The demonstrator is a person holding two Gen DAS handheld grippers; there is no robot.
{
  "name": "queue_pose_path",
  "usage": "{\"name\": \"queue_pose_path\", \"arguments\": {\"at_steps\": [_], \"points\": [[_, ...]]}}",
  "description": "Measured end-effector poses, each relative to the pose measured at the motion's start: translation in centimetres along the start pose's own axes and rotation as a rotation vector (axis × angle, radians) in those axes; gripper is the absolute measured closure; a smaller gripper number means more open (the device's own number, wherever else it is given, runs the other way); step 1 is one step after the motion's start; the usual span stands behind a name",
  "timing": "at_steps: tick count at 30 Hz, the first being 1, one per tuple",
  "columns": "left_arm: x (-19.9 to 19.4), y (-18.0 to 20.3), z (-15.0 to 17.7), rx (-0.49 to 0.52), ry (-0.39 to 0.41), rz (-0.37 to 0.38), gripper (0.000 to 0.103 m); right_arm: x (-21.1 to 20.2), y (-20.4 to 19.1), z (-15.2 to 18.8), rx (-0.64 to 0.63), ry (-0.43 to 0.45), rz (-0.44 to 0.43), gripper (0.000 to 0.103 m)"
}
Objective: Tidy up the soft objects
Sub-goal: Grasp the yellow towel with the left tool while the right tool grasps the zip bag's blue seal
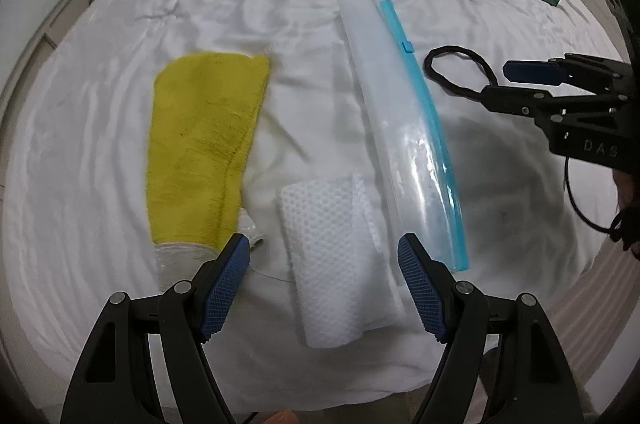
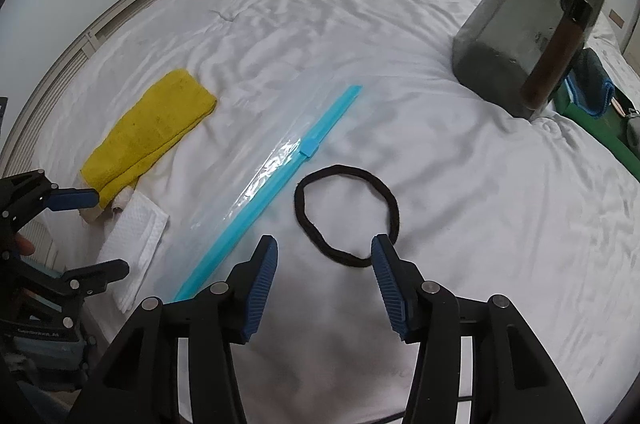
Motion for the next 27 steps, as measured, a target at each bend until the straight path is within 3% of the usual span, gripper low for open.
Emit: {"name": "queue_pose_path", "arguments": {"at_steps": [3,12,22,27], "points": [[0.7,-0.3,-0.1,-0.031,-0.013,0.037,0.032,0.7,0.0,-0.2,-0.002,-0.004,0.009,0.05],[1.8,-0.9,-0.3,-0.051,-0.031,0.027,0.032,1.4,0.1,-0.6,-0.023,0.001,0.008,0.05],[-1.0,-1.5,-2.6,-0.044,0.07,0.011,0.032,1.0,-1.8,-0.7,0.042,0.002,-0.121,0.05],[-1.3,-4.0,-4.2,-0.066,0.118,-0.052,0.032,1.9,-3.0,-0.9,0.061,-0.012,-0.162,0.05]]}}
Point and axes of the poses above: each gripper's, at about its wrist camera, not at the fingertips, and x roughly the way its jaws point, y to its right, z to its underside, the point moved 1 cm from there along x, roughly the way its jaws point, and after that the axes turned 8 degrees about z, right-handed, at the moved point
